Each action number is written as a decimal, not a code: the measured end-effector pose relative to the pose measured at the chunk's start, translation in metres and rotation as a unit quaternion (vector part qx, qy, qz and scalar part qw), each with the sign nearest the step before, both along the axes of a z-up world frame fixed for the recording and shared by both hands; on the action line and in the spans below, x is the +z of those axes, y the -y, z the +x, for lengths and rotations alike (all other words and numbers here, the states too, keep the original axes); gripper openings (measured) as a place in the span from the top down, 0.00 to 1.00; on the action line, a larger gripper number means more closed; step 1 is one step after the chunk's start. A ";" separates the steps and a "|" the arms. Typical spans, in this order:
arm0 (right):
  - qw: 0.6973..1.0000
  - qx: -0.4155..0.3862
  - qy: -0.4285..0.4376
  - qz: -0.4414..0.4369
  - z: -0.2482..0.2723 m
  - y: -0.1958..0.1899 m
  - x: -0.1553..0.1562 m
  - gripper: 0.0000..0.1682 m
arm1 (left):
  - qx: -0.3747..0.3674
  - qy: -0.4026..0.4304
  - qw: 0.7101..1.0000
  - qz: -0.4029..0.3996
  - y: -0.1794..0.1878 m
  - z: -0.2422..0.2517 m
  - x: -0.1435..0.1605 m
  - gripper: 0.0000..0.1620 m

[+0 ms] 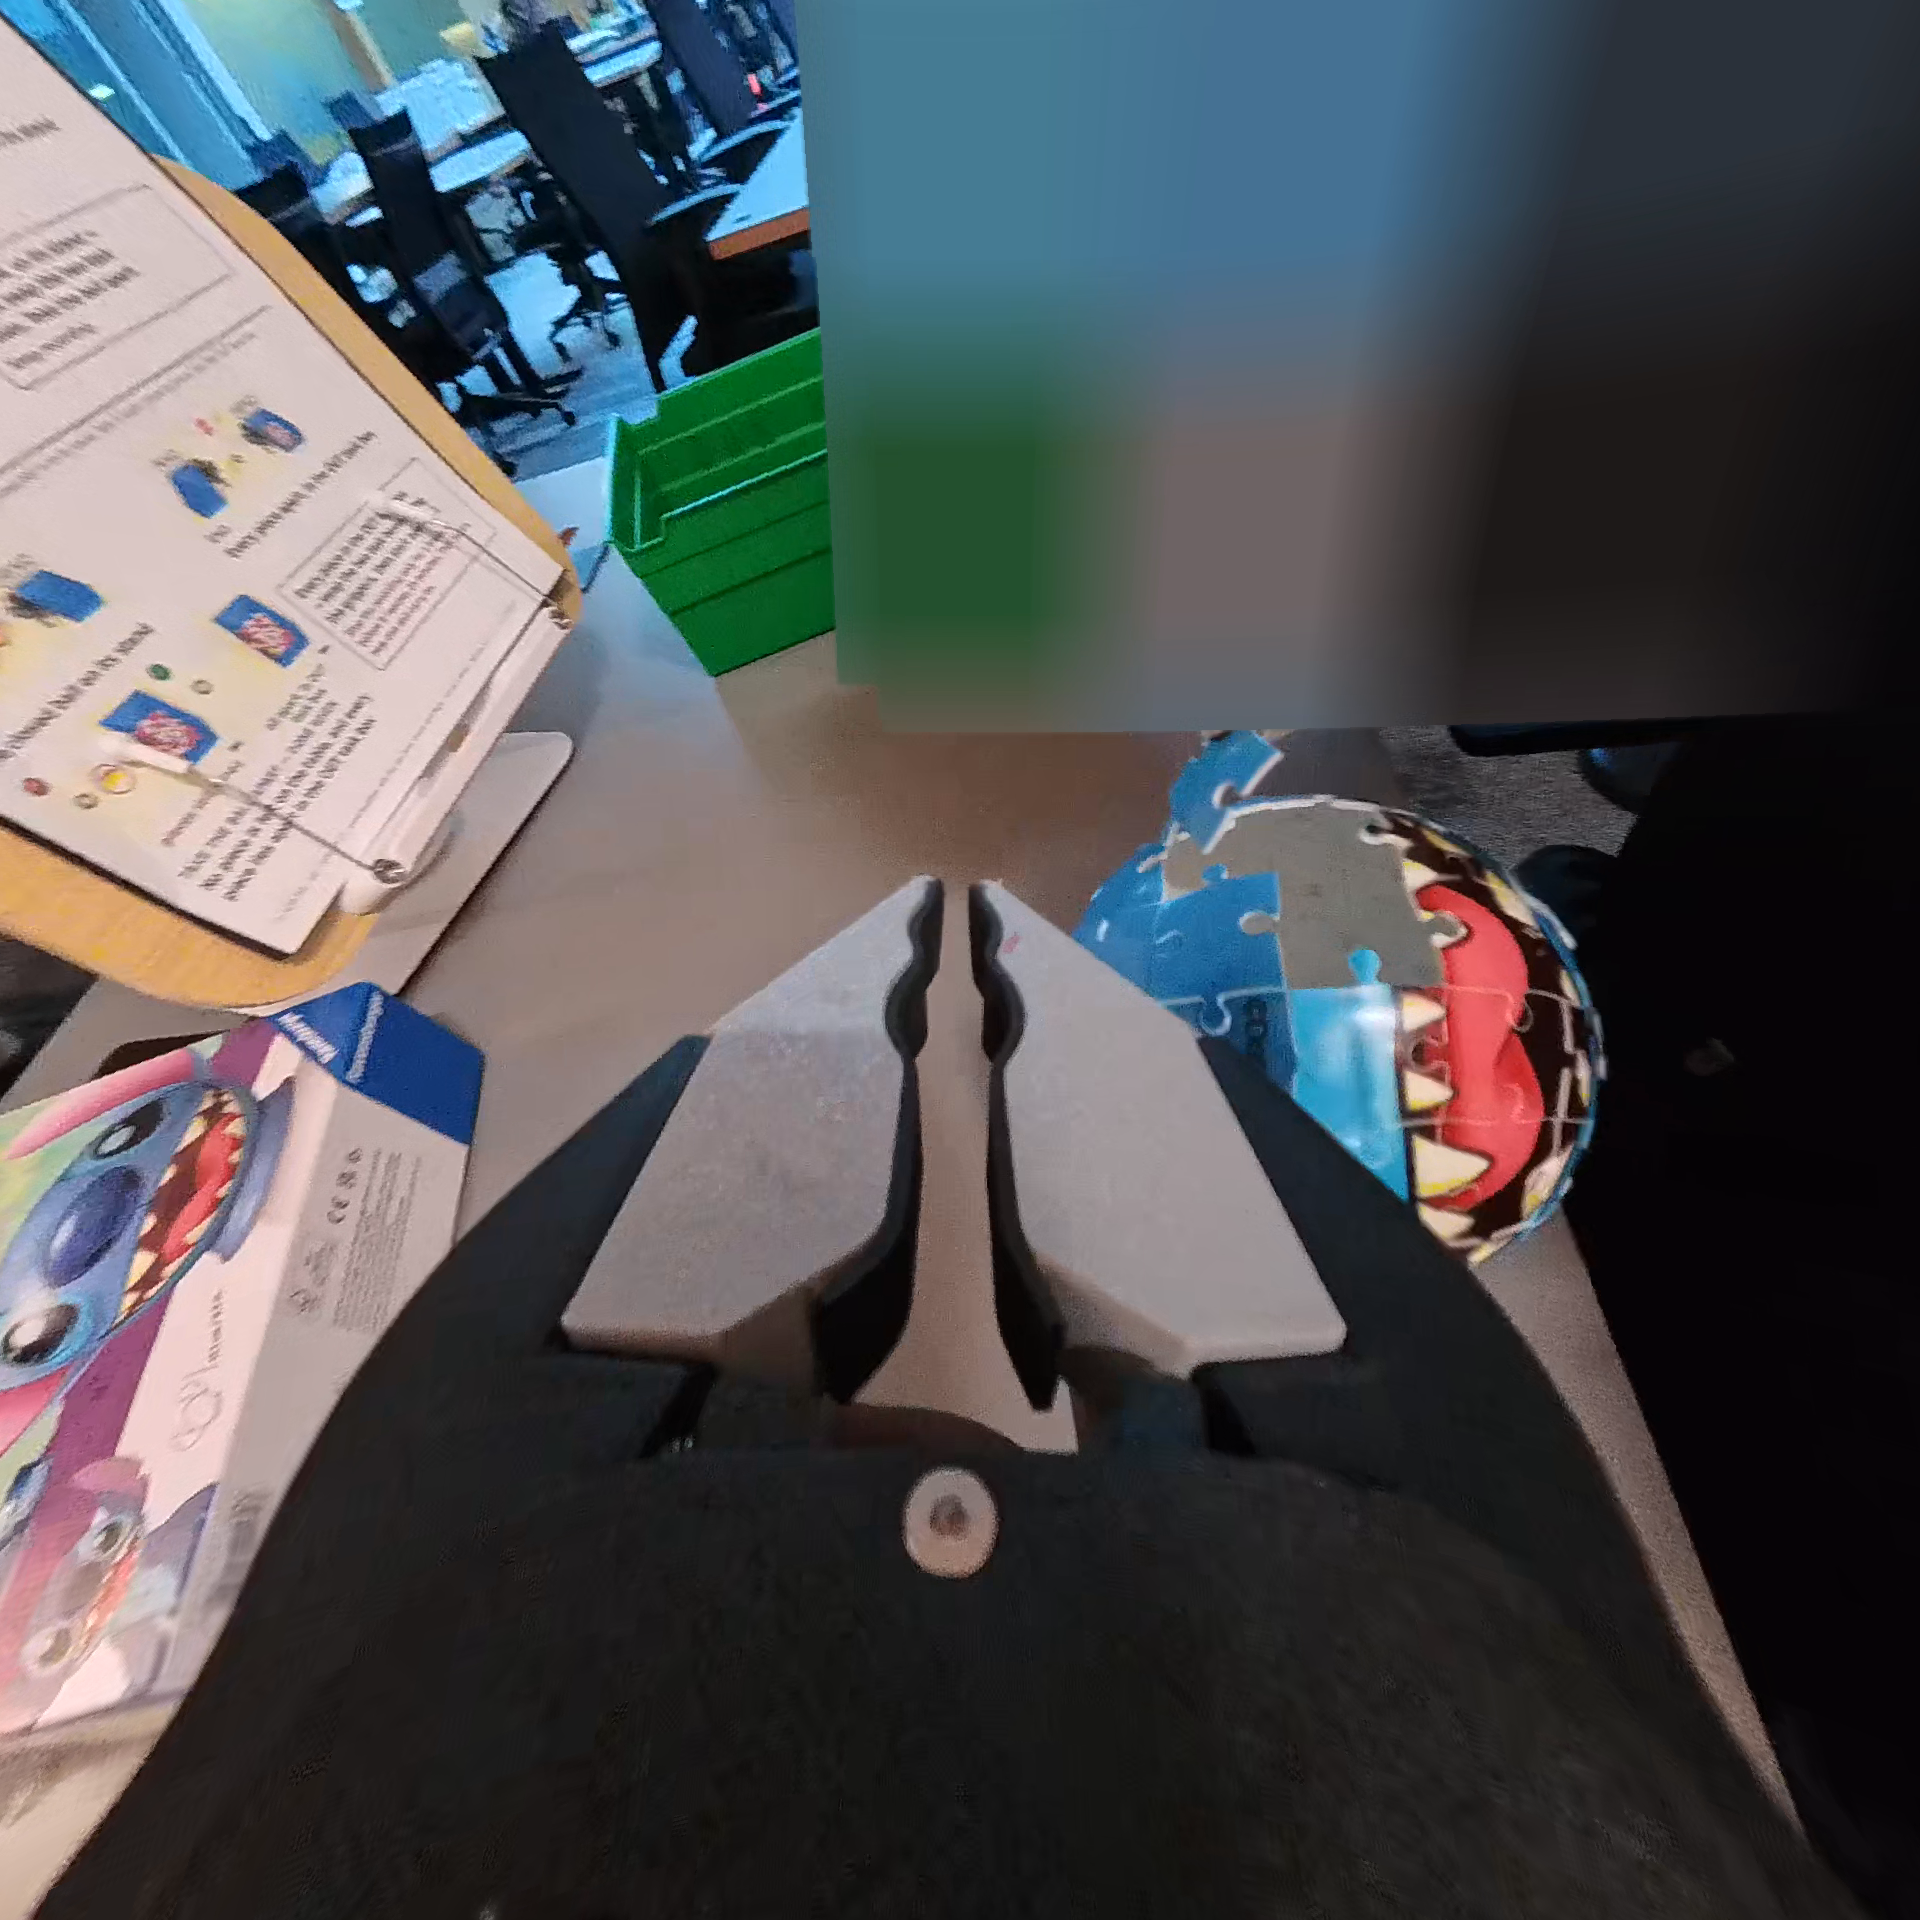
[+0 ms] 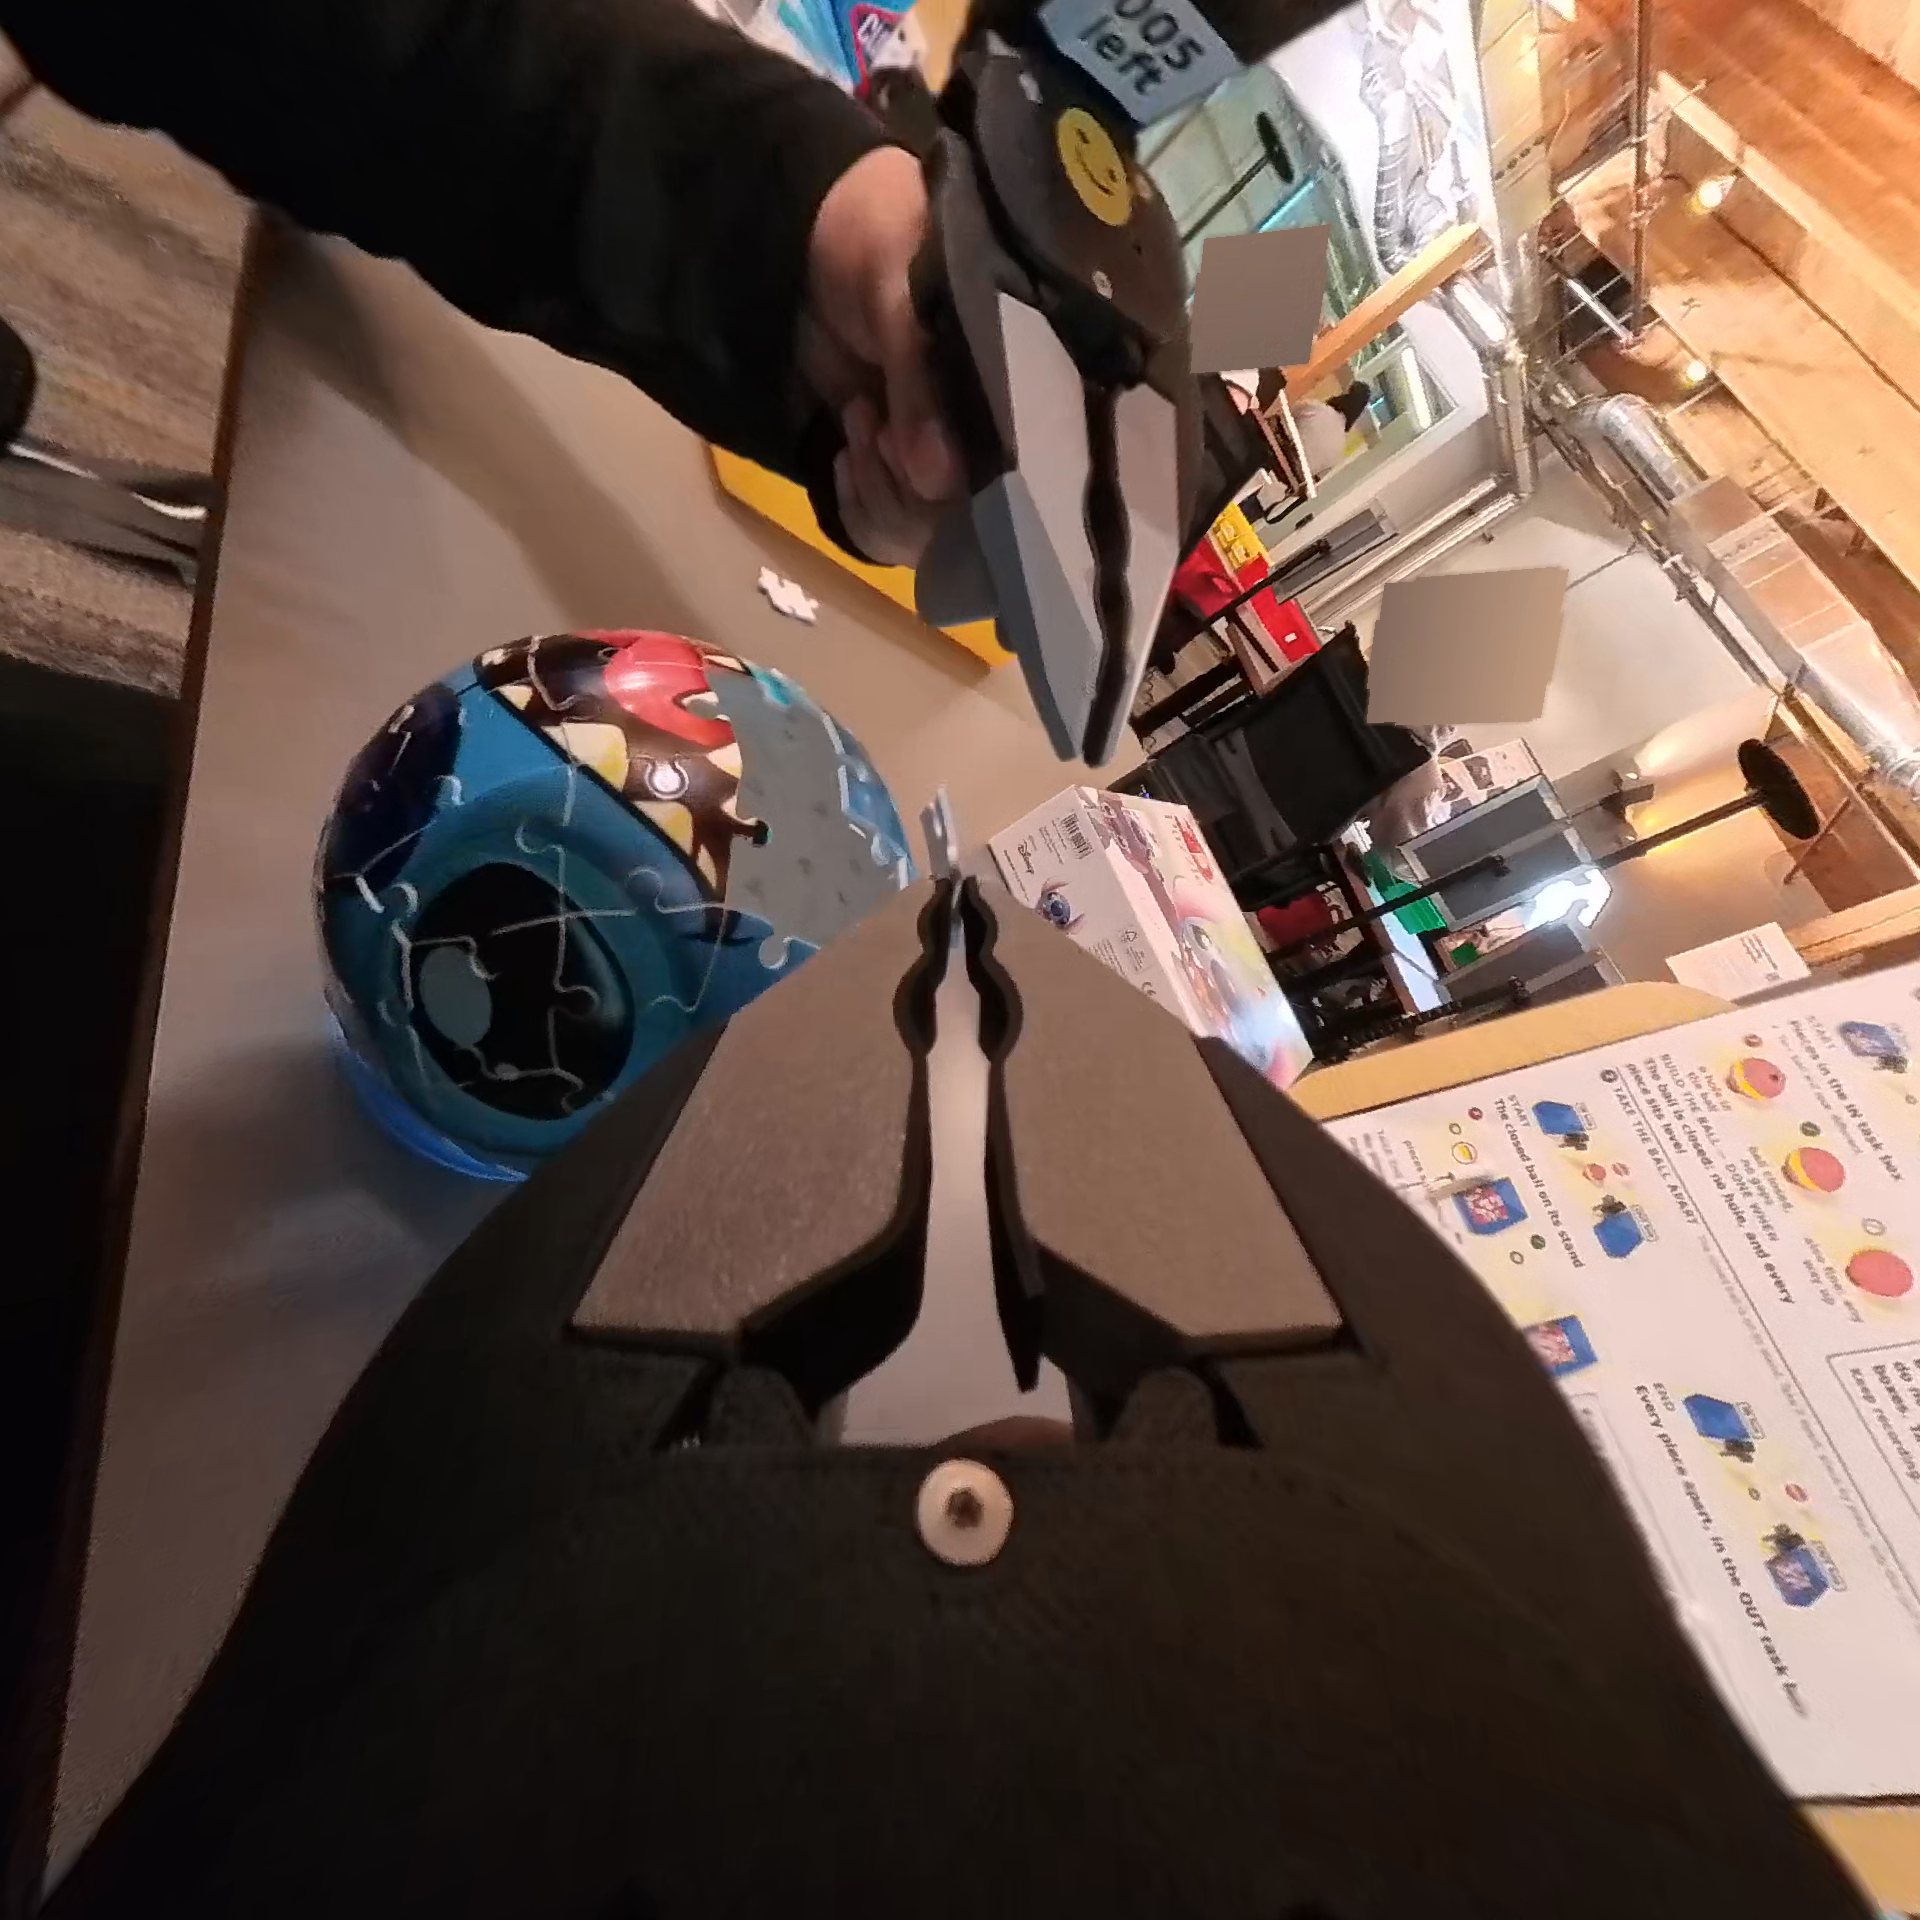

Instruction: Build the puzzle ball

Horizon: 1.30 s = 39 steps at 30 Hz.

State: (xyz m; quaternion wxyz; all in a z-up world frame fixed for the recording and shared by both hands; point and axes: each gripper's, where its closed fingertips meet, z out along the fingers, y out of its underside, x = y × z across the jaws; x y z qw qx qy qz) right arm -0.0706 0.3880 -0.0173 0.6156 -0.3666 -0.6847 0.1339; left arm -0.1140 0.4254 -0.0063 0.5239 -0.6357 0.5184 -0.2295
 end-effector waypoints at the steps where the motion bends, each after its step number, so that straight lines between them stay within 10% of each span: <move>1: 1.000 -0.002 0.004 0.006 0.000 0.000 0.000 1.00 | -0.008 -0.002 1.000 -0.007 -0.001 0.003 -0.001 0.99; 13: 0.997 -0.071 0.020 0.000 0.003 -0.005 -0.002 1.00 | -0.161 -0.038 0.986 0.022 0.028 0.031 -0.004 0.92; 39: 0.998 -0.067 0.012 -0.016 0.003 0.006 0.004 1.00 | -0.222 -0.080 0.956 0.175 0.036 0.046 -0.015 1.00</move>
